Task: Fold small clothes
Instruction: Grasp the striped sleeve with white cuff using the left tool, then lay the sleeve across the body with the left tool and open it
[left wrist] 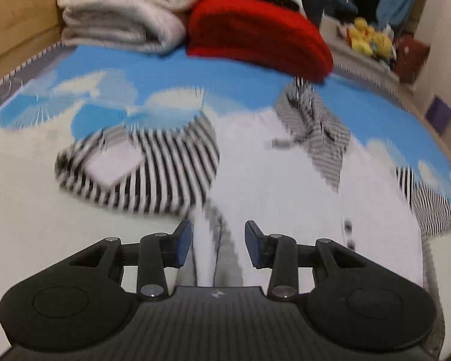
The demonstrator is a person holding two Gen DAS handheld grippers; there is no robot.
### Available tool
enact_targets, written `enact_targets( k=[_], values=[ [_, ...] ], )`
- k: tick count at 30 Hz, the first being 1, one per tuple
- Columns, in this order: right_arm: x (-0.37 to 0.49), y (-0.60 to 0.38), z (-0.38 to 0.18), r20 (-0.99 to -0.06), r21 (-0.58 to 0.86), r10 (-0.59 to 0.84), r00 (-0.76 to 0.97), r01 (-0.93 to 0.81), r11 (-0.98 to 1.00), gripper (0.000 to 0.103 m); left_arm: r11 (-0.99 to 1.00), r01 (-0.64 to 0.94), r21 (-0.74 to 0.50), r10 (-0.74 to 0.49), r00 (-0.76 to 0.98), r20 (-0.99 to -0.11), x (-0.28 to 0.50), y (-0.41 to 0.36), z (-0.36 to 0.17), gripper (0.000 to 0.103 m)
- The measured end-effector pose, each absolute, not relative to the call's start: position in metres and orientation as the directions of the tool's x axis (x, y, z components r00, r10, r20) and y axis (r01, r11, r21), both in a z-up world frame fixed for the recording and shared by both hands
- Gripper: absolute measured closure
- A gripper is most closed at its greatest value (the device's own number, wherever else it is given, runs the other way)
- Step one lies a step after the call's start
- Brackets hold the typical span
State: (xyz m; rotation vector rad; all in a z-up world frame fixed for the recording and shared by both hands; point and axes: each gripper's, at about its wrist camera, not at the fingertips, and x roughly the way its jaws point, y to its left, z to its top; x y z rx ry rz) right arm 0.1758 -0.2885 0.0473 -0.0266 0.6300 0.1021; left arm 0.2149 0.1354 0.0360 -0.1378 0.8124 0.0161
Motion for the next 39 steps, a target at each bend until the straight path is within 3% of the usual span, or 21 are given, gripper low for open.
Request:
enact_targets(
  k=[4,6,10,12,14,16,18,21,23,24,25,26,29,33,39],
  values=[
    [0.213,-0.256,0.071,-0.550,-0.035,0.088,0.830,-0.128,0.991,0.058,0.988,-0.137,-0.077,0.045,0.714,-0.699,0.261,0.141,0.037,0.052],
    [0.236,-0.238,0.074,-0.550,-0.027,0.124,0.826,-0.166,0.986,0.050,0.981,-0.183,-0.060,0.089,0.708,-0.700,0.273,0.155,0.029,0.047],
    [0.264,-0.215,0.052,-0.555,-0.026,0.146,0.819,-0.193,0.981,0.048,0.962,-0.271,-0.017,0.165,0.633,-0.756,0.291,0.196,0.000,0.047],
    [0.275,-0.211,0.027,-0.593,0.020,0.157,0.790,-0.180,0.983,0.048,0.936,-0.344,-0.075,0.168,0.622,-0.765,0.296,0.224,-0.007,0.047],
    [0.291,-0.206,0.004,-0.689,0.053,0.110,0.716,-0.101,0.993,0.050,0.905,-0.403,-0.135,0.150,0.600,-0.786,0.302,0.249,-0.017,0.047],
    [0.302,-0.210,-0.008,-0.737,0.161,0.154,0.659,-0.050,0.986,0.051,0.874,-0.455,-0.169,0.151,0.586,-0.796,0.308,0.267,-0.025,0.047],
    [0.307,-0.214,-0.012,-0.743,0.231,0.202,0.638,-0.039,0.972,0.062,0.850,-0.490,-0.194,0.155,0.584,-0.797,0.315,0.280,-0.033,0.047],
    [0.310,-0.214,-0.011,-0.722,0.212,0.196,0.664,-0.057,0.976,0.073,0.816,-0.533,-0.224,0.142,0.561,-0.815,0.325,0.289,-0.044,0.048],
    [0.313,-0.216,-0.015,-0.724,0.230,0.210,0.657,-0.056,0.971,0.073,0.798,-0.557,-0.230,0.142,0.545,-0.827,0.330,0.293,-0.052,0.050],
    [0.314,-0.218,-0.018,-0.730,0.244,0.222,0.646,-0.057,0.968,0.073,0.795,-0.560,-0.234,0.138,0.542,-0.829,0.332,0.294,-0.056,0.065],
    [0.314,-0.220,-0.021,-0.735,0.254,0.230,0.638,-0.055,0.966,0.073,0.793,-0.563,-0.231,0.140,0.539,-0.831,0.333,0.293,-0.057,0.090],
    [0.316,-0.218,-0.023,-0.740,0.257,0.232,0.632,-0.053,0.965,0.073,0.792,-0.571,-0.217,0.160,0.538,-0.828,0.335,0.290,-0.056,0.096],
    [0.320,-0.218,-0.028,-0.748,0.279,0.243,0.617,-0.040,0.960,0.073,0.800,-0.556,-0.224,0.185,0.585,-0.790,0.333,0.273,-0.035,0.099],
    [0.319,-0.221,-0.026,-0.739,0.306,0.254,0.624,-0.026,0.952,0.073,0.762,-0.478,-0.437,0.058,0.723,-0.688,0.328,0.244,0.007,0.099],
    [0.317,-0.240,-0.024,-0.725,0.359,0.236,0.648,0.063,0.931,0.073,0.602,-0.205,-0.772,-0.353,0.798,-0.488,0.330,0.143,0.025,0.100]
  ],
)
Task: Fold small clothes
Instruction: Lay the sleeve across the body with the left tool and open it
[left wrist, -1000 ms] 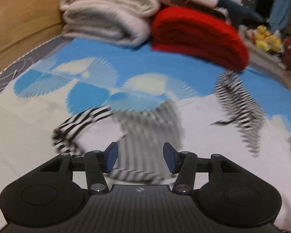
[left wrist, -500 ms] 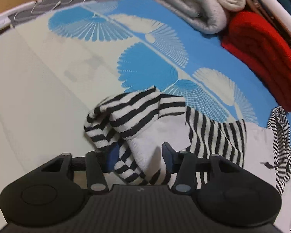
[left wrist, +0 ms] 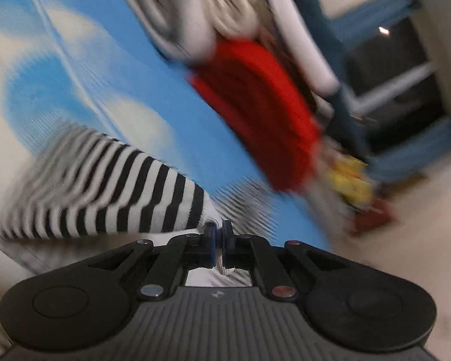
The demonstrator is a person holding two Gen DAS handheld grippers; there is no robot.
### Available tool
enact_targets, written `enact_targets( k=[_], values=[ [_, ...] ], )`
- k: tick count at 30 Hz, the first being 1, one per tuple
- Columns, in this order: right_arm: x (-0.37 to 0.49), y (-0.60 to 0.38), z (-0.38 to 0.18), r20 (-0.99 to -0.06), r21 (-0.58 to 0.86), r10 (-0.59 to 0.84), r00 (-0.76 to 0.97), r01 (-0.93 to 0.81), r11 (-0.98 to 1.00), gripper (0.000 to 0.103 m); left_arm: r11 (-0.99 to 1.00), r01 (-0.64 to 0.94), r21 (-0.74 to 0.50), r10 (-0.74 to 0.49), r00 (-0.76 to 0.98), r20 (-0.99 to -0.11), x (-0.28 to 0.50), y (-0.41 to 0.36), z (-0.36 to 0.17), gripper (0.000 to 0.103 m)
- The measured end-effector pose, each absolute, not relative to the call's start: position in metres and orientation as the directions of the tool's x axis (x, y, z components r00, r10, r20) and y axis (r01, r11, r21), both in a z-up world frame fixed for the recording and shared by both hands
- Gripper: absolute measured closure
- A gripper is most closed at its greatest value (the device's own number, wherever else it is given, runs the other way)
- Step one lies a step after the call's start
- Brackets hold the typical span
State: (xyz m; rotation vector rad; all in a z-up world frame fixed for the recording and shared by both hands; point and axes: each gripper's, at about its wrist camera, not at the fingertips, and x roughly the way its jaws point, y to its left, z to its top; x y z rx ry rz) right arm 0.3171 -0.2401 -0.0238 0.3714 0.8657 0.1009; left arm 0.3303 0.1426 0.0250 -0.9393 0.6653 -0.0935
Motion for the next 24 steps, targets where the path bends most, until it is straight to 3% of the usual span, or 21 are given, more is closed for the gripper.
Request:
enact_targets(
  k=[2,4,6,10,16,23,24],
  values=[
    [0.318,-0.253,-0.024,-0.721,0.379,0.208,0.661,0.125,0.917,0.073,0.546,-0.129,-0.828,-0.525,0.717,-0.458,0.338,0.096,0.015,0.099],
    [0.319,-0.270,-0.027,-0.721,0.403,0.167,0.672,0.211,0.891,0.073,0.532,-0.086,-0.842,-0.680,0.550,-0.485,0.348,0.052,0.000,0.091],
    [0.321,-0.286,-0.033,-0.731,0.416,0.129,0.670,0.287,0.863,0.072,0.600,-0.047,-0.799,-0.703,0.446,-0.554,0.350,0.030,-0.006,0.088],
    [0.328,-0.305,-0.051,-0.765,0.452,0.132,0.630,0.380,0.807,0.071,0.756,0.010,-0.654,-0.563,0.520,-0.643,0.349,0.048,0.007,0.088],
    [0.340,-0.293,-0.082,-0.798,0.491,0.215,0.563,0.400,0.774,0.069,0.863,-0.231,-0.449,-0.196,0.666,-0.719,0.349,0.111,0.019,0.088],
    [0.357,-0.268,-0.106,-0.800,0.512,0.278,0.533,0.364,0.778,0.065,0.865,-0.323,-0.384,-0.073,0.676,-0.733,0.357,0.133,0.029,0.088],
    [0.359,-0.267,-0.105,-0.790,0.520,0.286,0.542,0.345,0.782,0.077,0.866,-0.330,-0.376,-0.060,0.677,-0.734,0.354,0.138,0.030,0.088]
  ],
)
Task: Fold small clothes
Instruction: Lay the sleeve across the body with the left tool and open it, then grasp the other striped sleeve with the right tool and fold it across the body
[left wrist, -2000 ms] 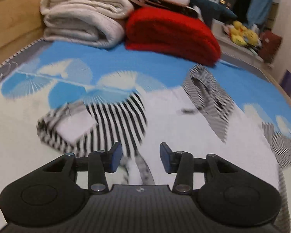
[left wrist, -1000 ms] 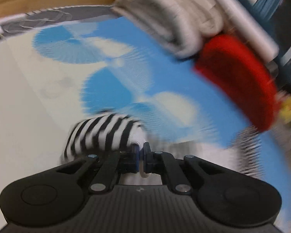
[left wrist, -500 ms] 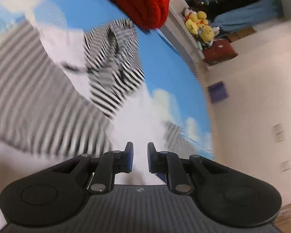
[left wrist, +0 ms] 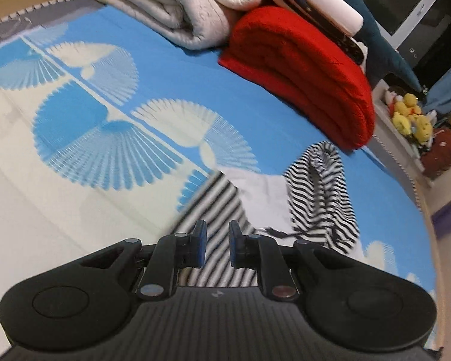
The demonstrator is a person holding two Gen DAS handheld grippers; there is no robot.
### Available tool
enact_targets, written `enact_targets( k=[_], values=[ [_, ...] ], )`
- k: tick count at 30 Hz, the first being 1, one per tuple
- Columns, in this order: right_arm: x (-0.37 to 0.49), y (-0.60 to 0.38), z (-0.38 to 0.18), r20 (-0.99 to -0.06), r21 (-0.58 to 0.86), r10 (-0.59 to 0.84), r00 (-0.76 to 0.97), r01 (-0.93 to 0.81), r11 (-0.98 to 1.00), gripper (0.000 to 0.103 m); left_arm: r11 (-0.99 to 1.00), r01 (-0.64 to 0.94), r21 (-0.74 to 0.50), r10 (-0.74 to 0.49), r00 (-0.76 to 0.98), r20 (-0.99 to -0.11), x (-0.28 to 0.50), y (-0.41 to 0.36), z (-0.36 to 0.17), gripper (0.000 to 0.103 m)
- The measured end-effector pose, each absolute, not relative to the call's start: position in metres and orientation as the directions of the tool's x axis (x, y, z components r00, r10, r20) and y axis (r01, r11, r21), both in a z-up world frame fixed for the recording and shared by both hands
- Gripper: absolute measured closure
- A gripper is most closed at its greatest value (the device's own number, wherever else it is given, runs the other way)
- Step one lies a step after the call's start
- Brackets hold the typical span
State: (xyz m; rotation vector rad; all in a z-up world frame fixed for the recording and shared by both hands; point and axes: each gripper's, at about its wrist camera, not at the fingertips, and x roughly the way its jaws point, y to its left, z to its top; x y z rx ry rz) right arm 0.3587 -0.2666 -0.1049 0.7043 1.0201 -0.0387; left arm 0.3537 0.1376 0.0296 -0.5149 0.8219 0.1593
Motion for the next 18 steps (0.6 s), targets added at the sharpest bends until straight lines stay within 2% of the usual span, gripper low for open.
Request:
enact_targets(
  k=[2,5,7,9,10,11,13,16,18],
  values=[
    [0.361,-0.263,-0.098,-0.758,0.538,0.302,0.578,0.292,0.791,0.102,0.866,-0.336,-0.370,-0.052,0.677,-0.734,0.357,0.142,0.030,0.088],
    [0.353,-0.262,-0.063,-0.643,0.565,0.300,0.705,0.172,0.807,0.102,0.873,-0.329,-0.360,-0.048,0.677,-0.734,0.358,0.143,0.033,0.088],
    [0.340,-0.265,-0.027,-0.526,0.566,0.290,0.799,0.074,0.821,0.103,0.879,-0.325,-0.349,-0.040,0.679,-0.733,0.357,0.143,0.034,0.088],
    [0.324,-0.273,0.000,-0.416,0.514,0.229,0.880,0.020,0.857,0.103,0.880,-0.320,-0.350,-0.045,0.677,-0.734,0.359,0.142,0.033,0.088],
    [0.319,-0.278,0.007,-0.403,0.478,0.182,0.897,0.037,0.878,0.103,0.881,-0.315,-0.353,-0.054,0.674,-0.737,0.360,0.141,0.031,0.088],
    [0.317,-0.284,0.008,-0.421,0.434,0.119,0.899,0.084,0.897,0.103,0.883,-0.311,-0.351,-0.058,0.670,-0.740,0.361,0.140,0.030,0.088],
    [0.325,-0.301,-0.008,-0.540,0.346,-0.001,0.842,0.223,0.911,0.103,0.892,-0.305,-0.333,-0.057,0.655,-0.753,0.363,0.137,0.025,0.088],
    [0.342,-0.332,-0.059,-0.746,0.330,-0.026,0.666,0.404,0.853,0.102,0.906,-0.289,-0.310,-0.073,0.613,-0.787,0.368,0.129,0.013,0.088],
    [0.344,-0.343,-0.077,-0.793,0.347,0.001,0.609,0.450,0.823,0.102,0.912,-0.277,-0.303,-0.090,0.585,-0.806,0.370,0.122,0.003,0.088]
  ],
)
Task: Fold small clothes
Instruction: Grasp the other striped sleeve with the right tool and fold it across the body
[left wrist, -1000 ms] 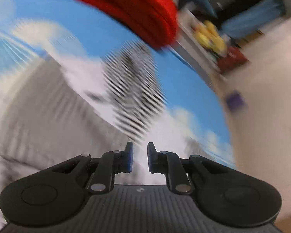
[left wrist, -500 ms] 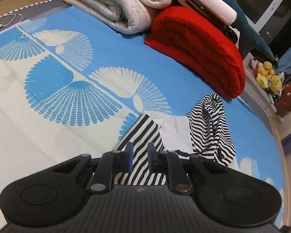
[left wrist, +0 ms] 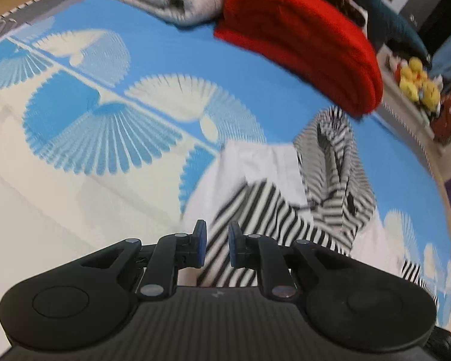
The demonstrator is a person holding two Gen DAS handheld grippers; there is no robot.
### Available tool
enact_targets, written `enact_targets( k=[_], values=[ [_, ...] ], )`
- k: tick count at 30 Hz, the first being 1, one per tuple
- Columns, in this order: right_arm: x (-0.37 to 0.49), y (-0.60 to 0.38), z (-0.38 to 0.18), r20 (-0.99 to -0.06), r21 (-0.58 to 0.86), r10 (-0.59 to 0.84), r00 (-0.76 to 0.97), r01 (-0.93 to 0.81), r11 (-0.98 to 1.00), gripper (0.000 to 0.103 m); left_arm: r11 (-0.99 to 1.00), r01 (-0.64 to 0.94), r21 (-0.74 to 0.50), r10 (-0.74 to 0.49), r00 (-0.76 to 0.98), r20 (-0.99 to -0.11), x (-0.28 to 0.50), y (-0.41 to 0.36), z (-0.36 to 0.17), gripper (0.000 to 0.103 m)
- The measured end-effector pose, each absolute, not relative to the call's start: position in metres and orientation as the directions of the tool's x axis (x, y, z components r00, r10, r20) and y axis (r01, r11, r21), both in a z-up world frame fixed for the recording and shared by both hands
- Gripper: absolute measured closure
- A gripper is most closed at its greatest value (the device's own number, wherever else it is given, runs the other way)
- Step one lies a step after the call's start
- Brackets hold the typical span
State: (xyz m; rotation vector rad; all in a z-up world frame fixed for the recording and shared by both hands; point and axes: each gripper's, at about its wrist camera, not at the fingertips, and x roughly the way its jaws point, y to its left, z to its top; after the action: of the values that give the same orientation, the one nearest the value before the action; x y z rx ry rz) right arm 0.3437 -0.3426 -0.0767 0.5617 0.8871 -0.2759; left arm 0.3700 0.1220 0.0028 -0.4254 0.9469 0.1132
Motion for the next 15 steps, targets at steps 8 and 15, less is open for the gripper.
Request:
enact_targets(
  k=[8,15],
  values=[
    [0.344,-0.336,-0.068,-0.768,0.310,-0.046,0.638,0.434,0.846,0.099,0.933,-0.227,-0.280,-0.130,0.512,-0.849,0.376,0.103,-0.032,0.087],
    [0.348,-0.338,-0.094,-0.825,0.344,0.049,0.563,0.432,0.834,0.072,0.920,-0.269,-0.285,-0.108,0.525,-0.844,0.385,0.107,-0.032,0.087]
  ],
)
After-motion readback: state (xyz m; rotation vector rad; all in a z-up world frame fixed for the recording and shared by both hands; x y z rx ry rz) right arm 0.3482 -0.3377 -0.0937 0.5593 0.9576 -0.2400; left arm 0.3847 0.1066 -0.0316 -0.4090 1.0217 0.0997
